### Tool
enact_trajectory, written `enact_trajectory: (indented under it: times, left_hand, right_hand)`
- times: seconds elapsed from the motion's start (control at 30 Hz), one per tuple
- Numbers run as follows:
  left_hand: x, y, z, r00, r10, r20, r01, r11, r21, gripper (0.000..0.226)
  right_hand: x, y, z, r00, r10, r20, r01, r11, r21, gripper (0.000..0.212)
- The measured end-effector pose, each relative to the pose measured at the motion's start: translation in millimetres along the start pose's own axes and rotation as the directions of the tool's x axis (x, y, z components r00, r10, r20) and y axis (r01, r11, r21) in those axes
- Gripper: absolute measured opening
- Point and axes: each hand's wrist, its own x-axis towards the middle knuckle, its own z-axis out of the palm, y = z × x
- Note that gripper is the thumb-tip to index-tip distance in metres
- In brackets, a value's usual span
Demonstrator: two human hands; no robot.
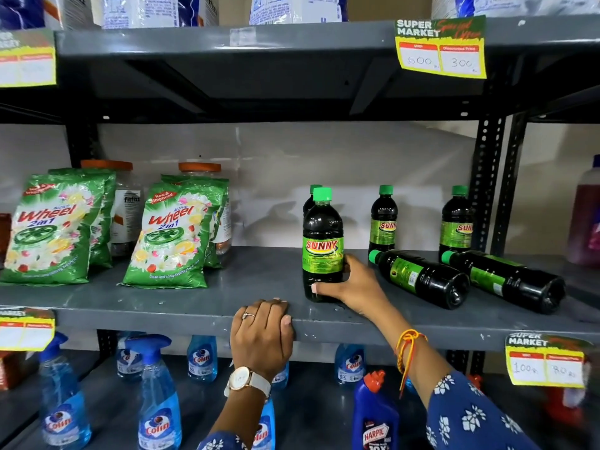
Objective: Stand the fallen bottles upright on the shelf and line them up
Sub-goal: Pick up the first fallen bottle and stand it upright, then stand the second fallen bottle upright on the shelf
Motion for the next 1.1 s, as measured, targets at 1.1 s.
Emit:
enact_trajectory:
  times: [1.1]
  left_hand:
    - [37.2,161.6,11.9,0.96,0.074,0.27,-0.053,0.995,-0.085,0.037]
  right_hand:
    - [13.7,9.9,-114.2,0.975,0.155,-0.159,-0.198,0.287,-0.937,0.07]
